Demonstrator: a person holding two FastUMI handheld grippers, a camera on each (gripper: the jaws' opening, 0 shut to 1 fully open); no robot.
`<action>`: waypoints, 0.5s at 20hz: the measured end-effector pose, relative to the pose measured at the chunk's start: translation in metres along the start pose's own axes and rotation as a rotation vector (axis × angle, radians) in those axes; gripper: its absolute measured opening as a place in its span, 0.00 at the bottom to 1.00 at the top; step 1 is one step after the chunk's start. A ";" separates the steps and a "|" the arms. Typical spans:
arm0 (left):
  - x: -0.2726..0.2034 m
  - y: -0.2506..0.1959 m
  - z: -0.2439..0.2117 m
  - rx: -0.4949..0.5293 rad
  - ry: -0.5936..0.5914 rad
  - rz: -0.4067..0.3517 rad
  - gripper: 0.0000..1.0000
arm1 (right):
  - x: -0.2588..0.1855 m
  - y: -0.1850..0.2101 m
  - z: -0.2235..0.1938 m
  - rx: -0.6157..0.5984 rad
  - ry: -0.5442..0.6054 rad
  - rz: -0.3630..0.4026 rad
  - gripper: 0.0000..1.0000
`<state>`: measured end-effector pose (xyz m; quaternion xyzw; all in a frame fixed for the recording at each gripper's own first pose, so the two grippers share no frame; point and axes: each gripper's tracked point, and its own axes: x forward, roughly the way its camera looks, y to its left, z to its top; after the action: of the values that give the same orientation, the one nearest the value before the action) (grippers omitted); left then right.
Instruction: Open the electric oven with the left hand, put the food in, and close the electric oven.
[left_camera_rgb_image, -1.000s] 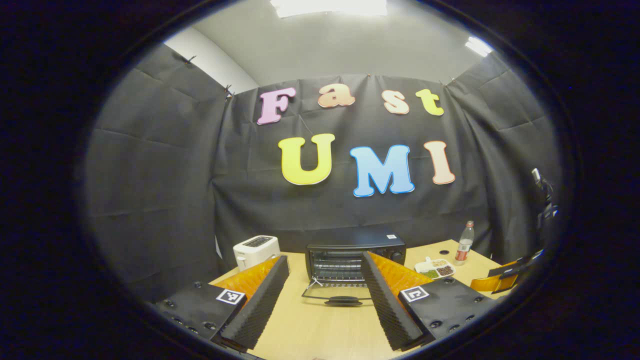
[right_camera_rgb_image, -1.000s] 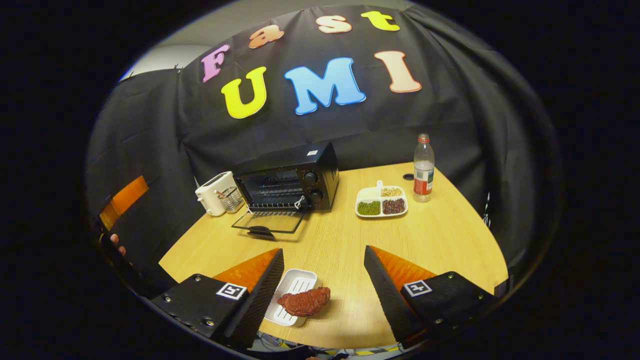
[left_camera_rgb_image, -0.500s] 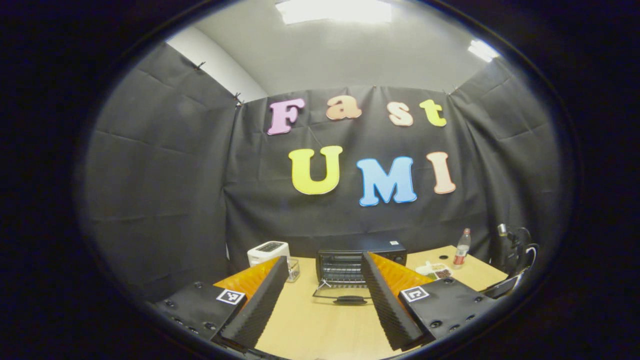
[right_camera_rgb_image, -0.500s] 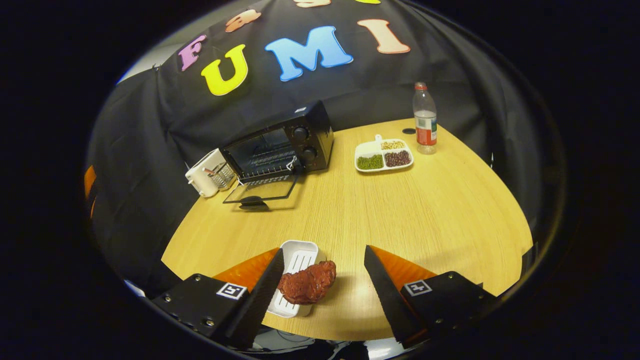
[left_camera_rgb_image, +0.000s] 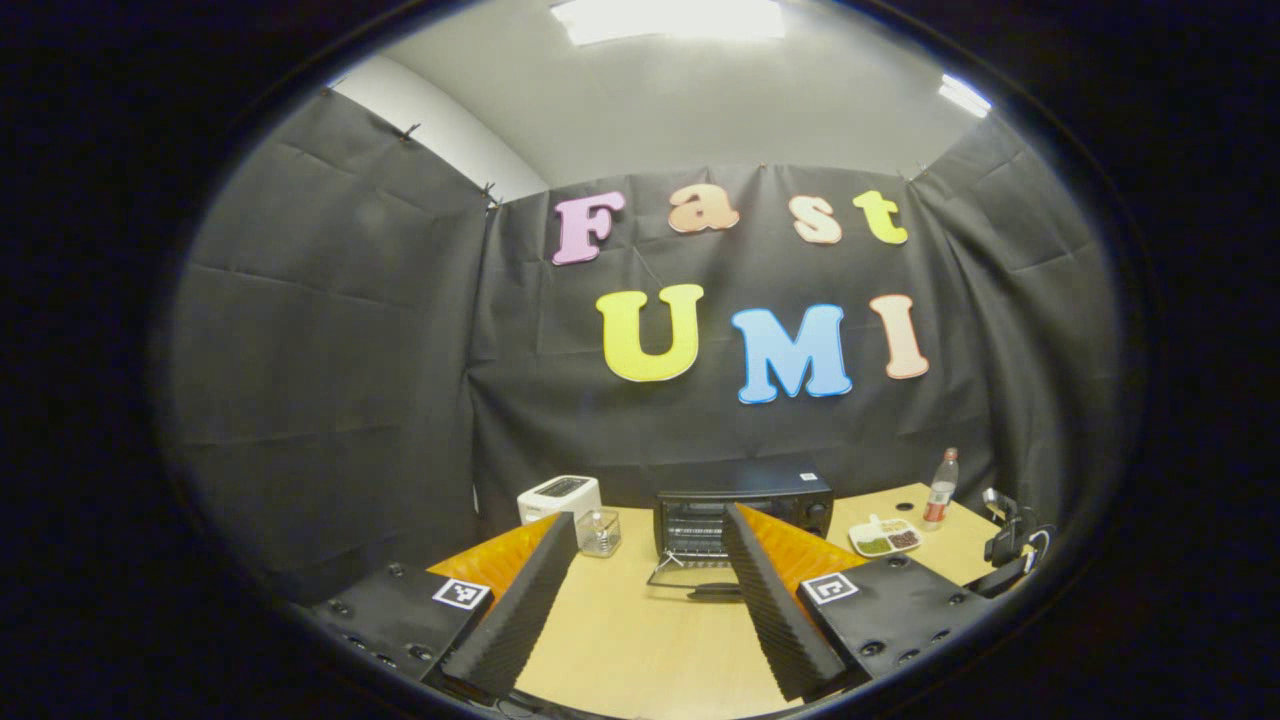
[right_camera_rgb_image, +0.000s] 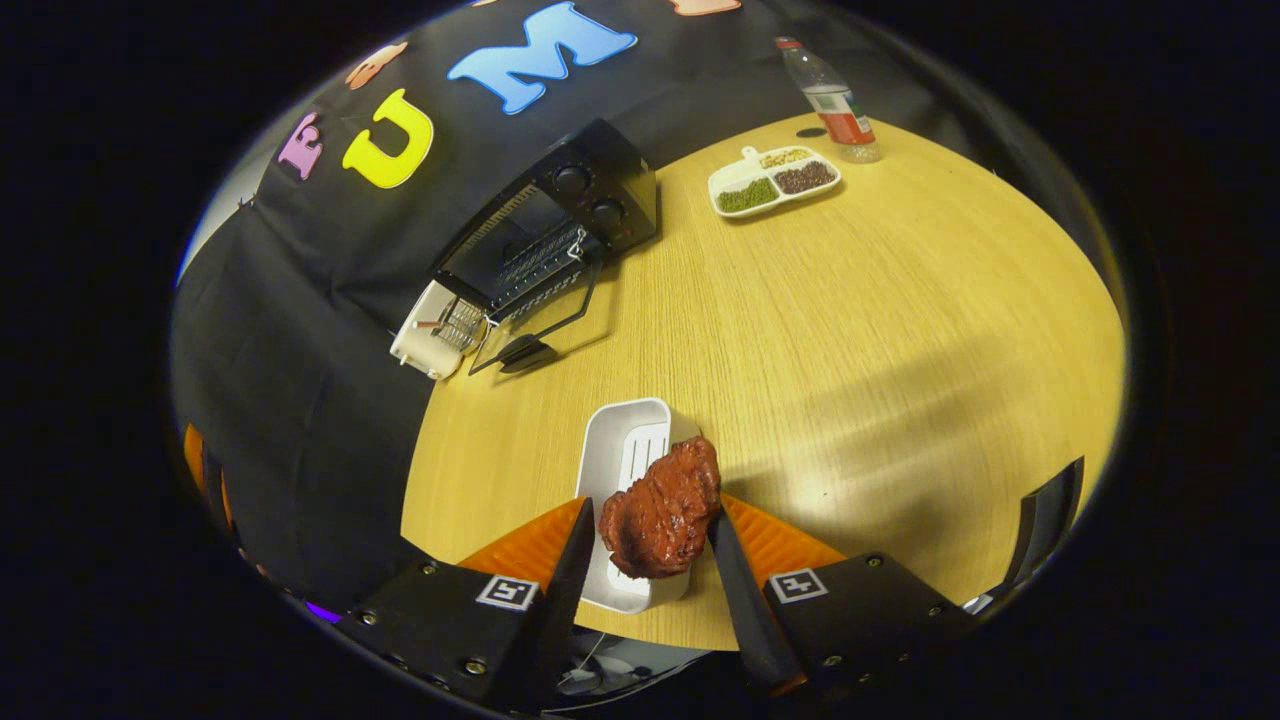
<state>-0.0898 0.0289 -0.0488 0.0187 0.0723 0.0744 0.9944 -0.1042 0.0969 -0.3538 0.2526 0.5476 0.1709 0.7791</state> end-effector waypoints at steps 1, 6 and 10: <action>0.001 -0.001 -0.001 -0.008 0.001 0.003 1.00 | 0.006 0.001 -0.001 0.032 0.014 0.024 0.52; 0.002 -0.009 0.001 0.000 -0.002 0.021 1.00 | -0.005 0.018 0.008 0.109 0.011 0.148 0.12; 0.004 -0.013 0.002 0.003 -0.014 0.027 1.00 | -0.014 0.020 0.015 0.036 0.005 0.154 0.11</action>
<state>-0.0838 0.0165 -0.0479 0.0216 0.0653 0.0875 0.9938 -0.0944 0.1021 -0.3269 0.3074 0.5317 0.2209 0.7576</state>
